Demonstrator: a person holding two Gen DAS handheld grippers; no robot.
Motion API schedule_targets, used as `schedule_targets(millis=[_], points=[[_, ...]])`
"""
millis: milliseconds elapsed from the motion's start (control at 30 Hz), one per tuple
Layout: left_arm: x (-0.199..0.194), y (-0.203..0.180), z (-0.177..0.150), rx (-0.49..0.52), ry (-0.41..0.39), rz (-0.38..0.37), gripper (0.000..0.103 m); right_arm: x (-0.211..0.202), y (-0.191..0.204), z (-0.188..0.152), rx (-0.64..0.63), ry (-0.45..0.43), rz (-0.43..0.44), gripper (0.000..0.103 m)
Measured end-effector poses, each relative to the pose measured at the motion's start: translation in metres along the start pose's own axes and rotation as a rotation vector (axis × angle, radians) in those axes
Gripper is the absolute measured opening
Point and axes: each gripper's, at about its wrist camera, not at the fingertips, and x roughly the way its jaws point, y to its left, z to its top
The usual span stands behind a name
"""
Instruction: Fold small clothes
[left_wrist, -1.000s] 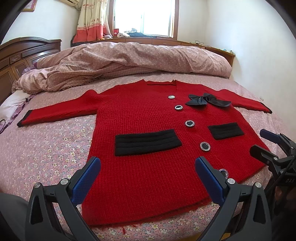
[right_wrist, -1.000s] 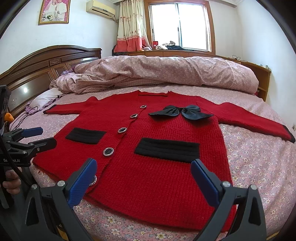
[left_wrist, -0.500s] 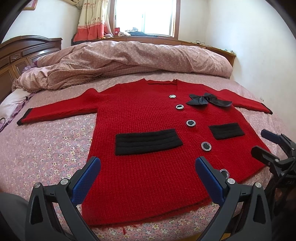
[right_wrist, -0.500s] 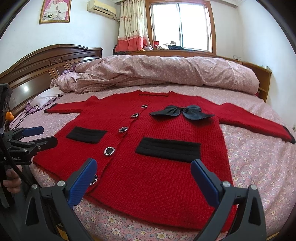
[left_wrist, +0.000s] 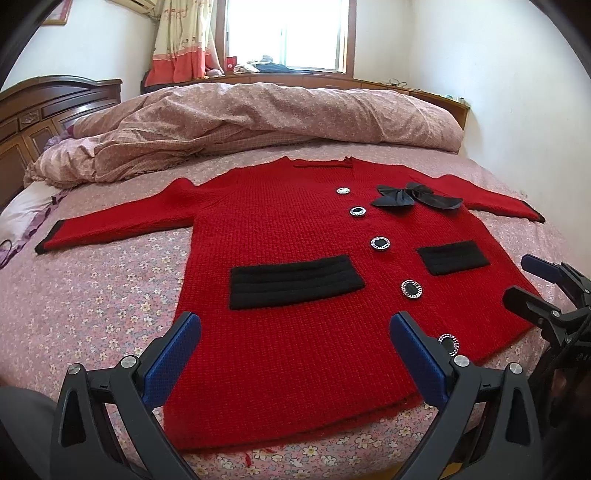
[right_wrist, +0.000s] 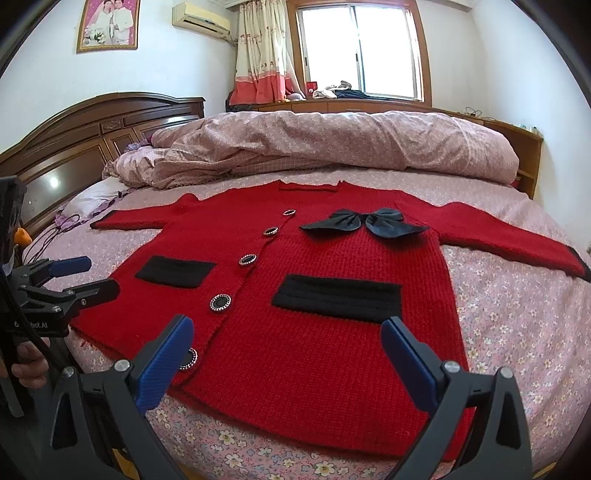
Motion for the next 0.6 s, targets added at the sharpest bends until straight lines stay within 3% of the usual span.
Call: schedule_targets(millis=[600], points=[[-0.0011,0.0,-0.001,0.001,-0.002,-0.006,0.099,-0.0029,-0.0014,0.002,0.001,-0.005,-0.014,0.103]])
